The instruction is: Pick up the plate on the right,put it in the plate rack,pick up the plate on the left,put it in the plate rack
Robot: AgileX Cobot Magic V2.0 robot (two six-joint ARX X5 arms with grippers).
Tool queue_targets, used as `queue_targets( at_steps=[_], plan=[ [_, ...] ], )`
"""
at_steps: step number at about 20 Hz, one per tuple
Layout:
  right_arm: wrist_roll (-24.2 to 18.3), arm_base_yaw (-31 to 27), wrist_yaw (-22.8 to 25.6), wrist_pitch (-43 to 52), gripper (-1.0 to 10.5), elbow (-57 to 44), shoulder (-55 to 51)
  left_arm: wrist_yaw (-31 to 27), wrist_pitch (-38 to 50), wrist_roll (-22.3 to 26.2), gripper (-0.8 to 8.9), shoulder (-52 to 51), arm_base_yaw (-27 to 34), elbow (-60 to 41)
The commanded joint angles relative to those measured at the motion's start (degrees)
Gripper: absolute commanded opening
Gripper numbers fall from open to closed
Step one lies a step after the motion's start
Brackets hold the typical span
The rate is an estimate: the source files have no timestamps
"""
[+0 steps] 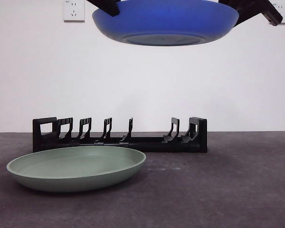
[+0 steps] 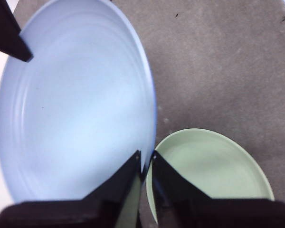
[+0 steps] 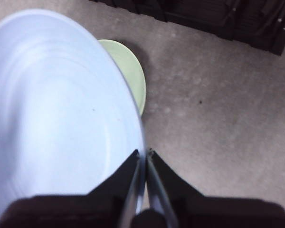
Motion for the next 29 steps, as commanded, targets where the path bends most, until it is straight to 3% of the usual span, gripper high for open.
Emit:
queue_targets(
  at_steps=[1, 5, 12, 17, 20, 23, 29],
  plan=[
    [0.44, 0.04, -0.96, 1.07, 1.7, 0.37, 0.00, -0.55, 0.00, -3.67, -0.08, -0.04, 0.13, 0.00],
    [0.70, 0.04, -2.40, 2.62, 3.1, 1.29, 0.00, -0.33, -0.31, -5.31, -0.08, -0.04, 0.13, 0.00],
    [0.83, -0.07, -2.05, 3.83, 3.2, 10.93, -0.76, 3.67, -0.13, -14.67, -0.08, -0.04, 1.27, 0.00],
    [1.99, -0.07, 5.44, 3.58, 3.2, 23.17, -3.65, 9.31, 3.89, -21.05, -0.08, -0.04, 6.60, 0.00],
    [2.12, -0.07, 12.11, 2.58, 3.2, 25.14, -6.93, 15.28, 9.70, -26.32, -0.08, -0.04, 13.44, 0.00],
    [0.48, -0.07, 16.87, -2.38, 3.2, 25.14, -9.14, 26.69, 18.12, -36.92, -0.08, -0.04, 22.80, 0.00],
    [-1.36, 0.00, 16.44, -9.40, 3.2, 24.98, -9.31, 43.52, 29.64, -51.30, -0.08, 0.63, 37.62, 0.00]
  ],
)
